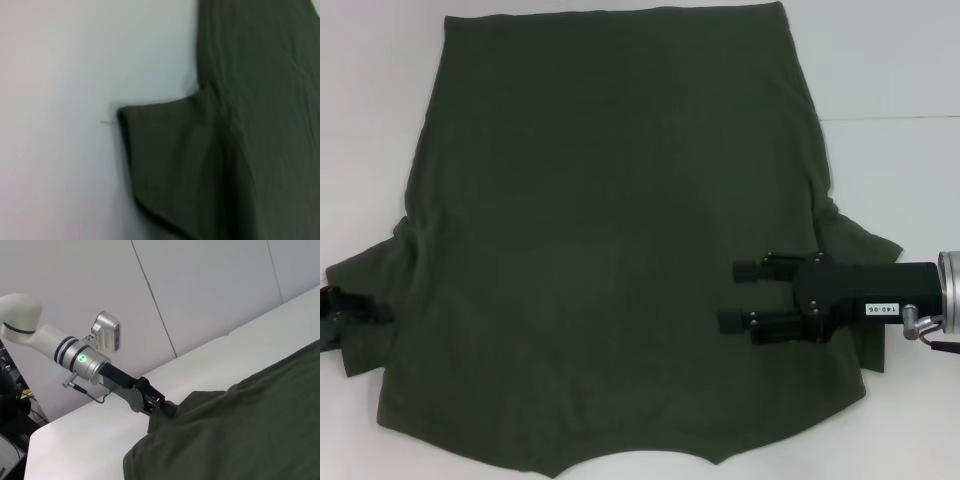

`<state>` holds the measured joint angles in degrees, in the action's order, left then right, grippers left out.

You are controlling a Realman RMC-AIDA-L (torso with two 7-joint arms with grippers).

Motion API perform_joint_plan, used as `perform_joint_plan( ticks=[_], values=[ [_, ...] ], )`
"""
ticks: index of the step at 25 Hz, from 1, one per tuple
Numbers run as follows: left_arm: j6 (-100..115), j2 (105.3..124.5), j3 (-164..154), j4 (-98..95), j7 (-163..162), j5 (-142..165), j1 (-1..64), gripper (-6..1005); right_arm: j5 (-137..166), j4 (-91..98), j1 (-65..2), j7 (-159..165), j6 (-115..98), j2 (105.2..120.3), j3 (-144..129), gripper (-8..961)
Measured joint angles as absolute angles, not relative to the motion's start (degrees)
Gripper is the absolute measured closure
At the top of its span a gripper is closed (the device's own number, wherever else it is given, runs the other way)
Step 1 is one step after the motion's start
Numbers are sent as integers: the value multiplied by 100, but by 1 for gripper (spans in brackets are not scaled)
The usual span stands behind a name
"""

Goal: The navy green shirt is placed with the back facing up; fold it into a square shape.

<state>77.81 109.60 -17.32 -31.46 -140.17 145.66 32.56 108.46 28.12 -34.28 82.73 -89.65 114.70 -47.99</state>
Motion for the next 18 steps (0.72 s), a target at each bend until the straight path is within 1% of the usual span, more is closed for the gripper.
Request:
perform_joint_plan(
  ticks=[16, 18],
  values=[
    [7763, 10960, -1824, -3137, -14168, 14591, 3295, 968, 10863, 2812, -3401, 8281, -8969, 11470, -4799, 40],
    [7758, 10960, -1826, -3137, -14168, 14590, 3296, 979, 10864, 2813, -3402, 8281, -8970, 11474, -4799, 40]
  ],
)
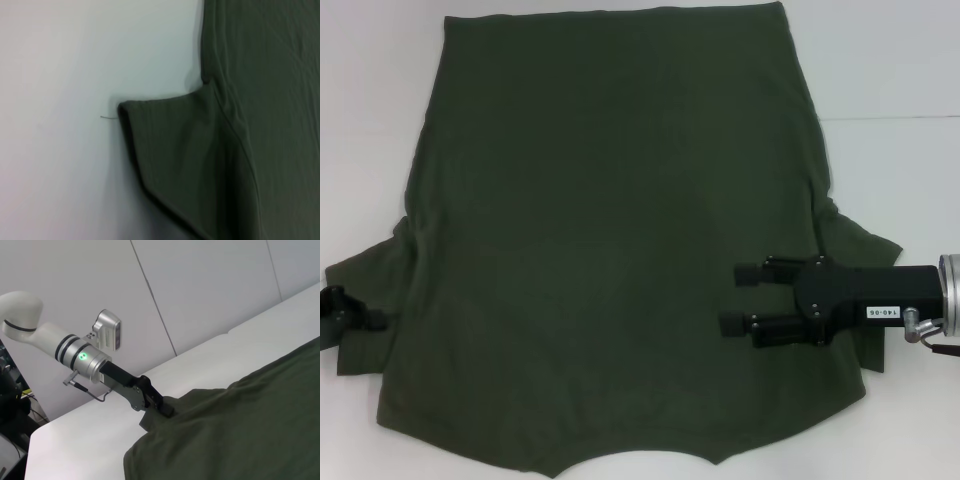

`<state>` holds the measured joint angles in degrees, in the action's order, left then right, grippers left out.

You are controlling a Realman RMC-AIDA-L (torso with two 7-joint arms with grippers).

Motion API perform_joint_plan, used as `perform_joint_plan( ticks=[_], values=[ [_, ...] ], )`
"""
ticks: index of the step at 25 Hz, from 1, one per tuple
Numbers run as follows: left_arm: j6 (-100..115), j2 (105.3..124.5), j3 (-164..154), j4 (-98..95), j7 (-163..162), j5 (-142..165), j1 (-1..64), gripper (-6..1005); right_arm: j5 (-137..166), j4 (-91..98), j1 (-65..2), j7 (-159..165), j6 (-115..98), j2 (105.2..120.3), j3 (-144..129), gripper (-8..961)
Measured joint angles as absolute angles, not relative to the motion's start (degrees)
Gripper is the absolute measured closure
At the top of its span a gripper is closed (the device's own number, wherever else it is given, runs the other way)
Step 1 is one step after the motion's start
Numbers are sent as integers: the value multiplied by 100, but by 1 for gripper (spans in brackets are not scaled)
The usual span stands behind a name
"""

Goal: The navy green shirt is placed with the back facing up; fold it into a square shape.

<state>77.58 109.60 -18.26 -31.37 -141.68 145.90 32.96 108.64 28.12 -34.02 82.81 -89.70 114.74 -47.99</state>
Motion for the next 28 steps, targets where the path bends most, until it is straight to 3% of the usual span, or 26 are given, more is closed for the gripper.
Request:
perform_joint_plan(
  ticks=[7, 11, 16, 28],
  values=[
    [7738, 10936, -1827, -3178, -14168, 14626, 3296, 995, 10892, 2813, -3419, 8286, -8967, 11479, -4799, 41],
    [7831, 10797, -1812, -3447, -14227, 14733, 3281, 993, 10914, 2813, -3426, 8293, -8965, 11479, -4799, 41],
    [8182, 10488, -1464, -3820, -14256, 15311, 3381, 992, 10916, 2813, -3425, 8298, -8943, 11479, -4799, 41],
    [8650, 10140, -1464, -3922, -14606, 15842, 3966, 988, 11044, 2813, -3403, 8305, -8807, 11489, -4798, 42]
  ],
)
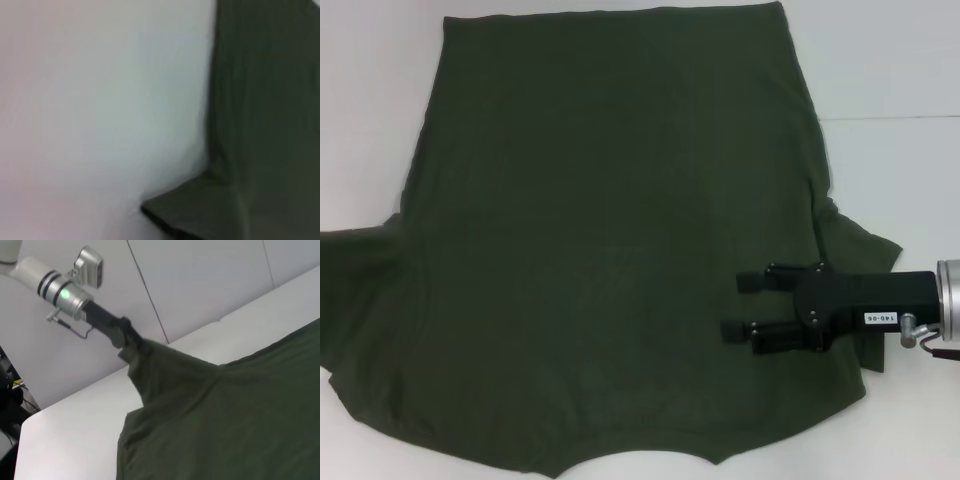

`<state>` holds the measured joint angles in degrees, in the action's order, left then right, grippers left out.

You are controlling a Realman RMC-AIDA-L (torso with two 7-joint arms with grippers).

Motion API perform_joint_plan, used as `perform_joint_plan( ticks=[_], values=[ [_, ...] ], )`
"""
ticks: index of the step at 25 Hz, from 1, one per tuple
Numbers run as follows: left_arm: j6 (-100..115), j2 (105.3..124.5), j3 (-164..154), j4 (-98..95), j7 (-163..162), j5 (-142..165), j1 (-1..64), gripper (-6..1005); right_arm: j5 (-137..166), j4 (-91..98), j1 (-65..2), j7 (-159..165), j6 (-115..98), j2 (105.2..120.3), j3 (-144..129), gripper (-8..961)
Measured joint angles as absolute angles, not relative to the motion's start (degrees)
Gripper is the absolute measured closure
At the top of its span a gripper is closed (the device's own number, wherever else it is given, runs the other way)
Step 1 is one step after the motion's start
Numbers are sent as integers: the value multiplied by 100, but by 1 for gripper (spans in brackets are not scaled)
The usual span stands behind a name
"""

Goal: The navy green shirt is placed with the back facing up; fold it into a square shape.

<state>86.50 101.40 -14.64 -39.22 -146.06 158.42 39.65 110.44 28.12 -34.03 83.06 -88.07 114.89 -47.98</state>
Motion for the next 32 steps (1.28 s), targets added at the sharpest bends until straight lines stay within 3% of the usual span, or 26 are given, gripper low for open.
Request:
perform_joint_plan(
  ticks=[5, 8, 17, 30, 32],
  values=[
    [8790, 10022, -1622, -3644, -15216, 15840, 4379, 986, 11069, 2811, -3406, 8281, -8805, 11504, -4798, 42],
    [8756, 10061, -1777, -3377, -15610, 15805, 4627, 986, 11069, 2805, -3405, 8260, -8797, 11512, -4798, 43],
    [8073, 10403, -1758, -2700, -16034, 15634, 5054, 980, 11068, 2742, -3414, 8239, -8700, 11522, -4798, 43],
    [6831, 11070, -1759, -2349, -16044, 15529, 5178, 939, 11065, 2742, -3444, 8281, -8667, 11500, -4798, 44],
    [6699, 11167, -1764, -2331, -16010, 15438, 5177, 849, 11065, 2742, -3450, 8286, -8656, 11496, -4799, 45]
  ],
)
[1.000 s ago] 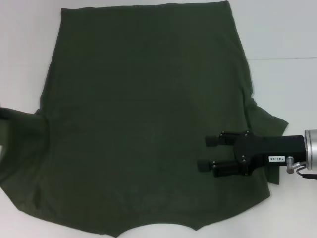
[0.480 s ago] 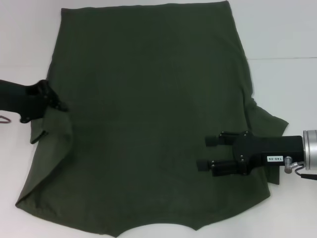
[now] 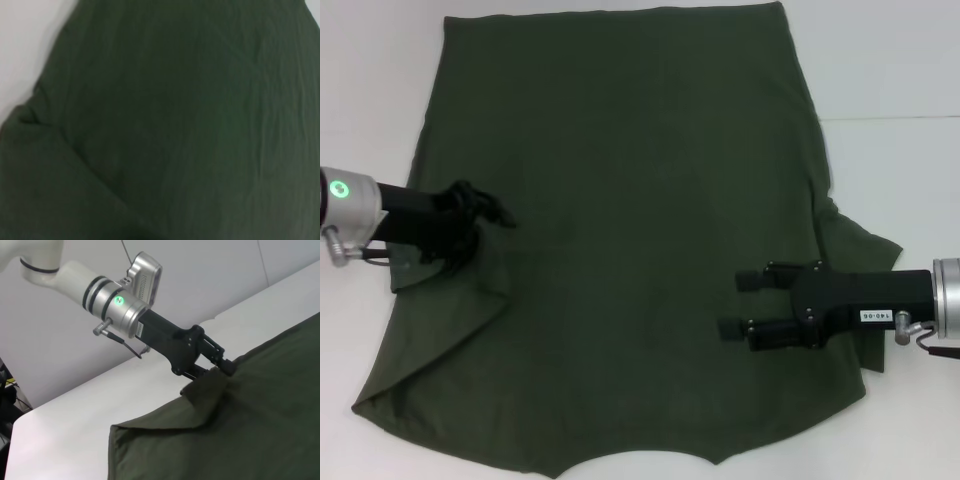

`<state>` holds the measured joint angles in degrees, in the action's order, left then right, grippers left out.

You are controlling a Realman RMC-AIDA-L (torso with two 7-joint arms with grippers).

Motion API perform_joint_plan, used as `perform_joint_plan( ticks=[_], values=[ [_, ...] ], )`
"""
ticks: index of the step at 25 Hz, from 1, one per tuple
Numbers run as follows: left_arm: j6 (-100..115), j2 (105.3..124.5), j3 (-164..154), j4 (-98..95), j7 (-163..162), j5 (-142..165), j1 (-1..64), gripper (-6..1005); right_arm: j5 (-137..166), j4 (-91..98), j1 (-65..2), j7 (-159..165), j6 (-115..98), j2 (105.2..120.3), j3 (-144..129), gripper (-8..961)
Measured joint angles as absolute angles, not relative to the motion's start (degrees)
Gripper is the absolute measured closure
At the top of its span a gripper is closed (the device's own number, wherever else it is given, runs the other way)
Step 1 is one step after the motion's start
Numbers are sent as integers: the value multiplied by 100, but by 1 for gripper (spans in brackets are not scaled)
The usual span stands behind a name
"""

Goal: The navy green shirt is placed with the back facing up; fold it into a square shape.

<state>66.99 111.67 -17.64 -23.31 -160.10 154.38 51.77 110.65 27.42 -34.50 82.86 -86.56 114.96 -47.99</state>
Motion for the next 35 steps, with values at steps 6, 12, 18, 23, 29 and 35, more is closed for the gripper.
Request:
perform_joint_plan(
  ticks=[6, 12, 18, 23, 29, 35],
  values=[
    [6565, 11322, -1783, -2304, -15813, 15078, 5116, 596, 11065, 2742, -3466, 8304, -8606, 11496, -4799, 45],
    [6402, 11389, -1813, -2213, -15764, 14890, 5023, 338, 11065, 2742, -3477, 8317, -8581, 11498, -4799, 45],
    [6543, 11338, -1770, -2393, -15655, 14718, 4907, 145, 11065, 2742, -3512, 8338, -8538, 11502, -4798, 46],
    [6846, 11205, -1794, -2504, -15459, 14305, 4668, 145, 11065, 2742, -3526, 8389, -8524, 11494, -4799, 46],
    [7142, 11092, -1755, -2811, -14563, 13592, 4040, 144, 11065, 2742, -3545, 8410, -8517, 11495, -4799, 47],
    [6965, 11064, -1733, -2807, -13730, 12924, 3443, 148, 11065, 2742, -3555, 8453, -8511, 11481, -4799, 47]
  ],
)
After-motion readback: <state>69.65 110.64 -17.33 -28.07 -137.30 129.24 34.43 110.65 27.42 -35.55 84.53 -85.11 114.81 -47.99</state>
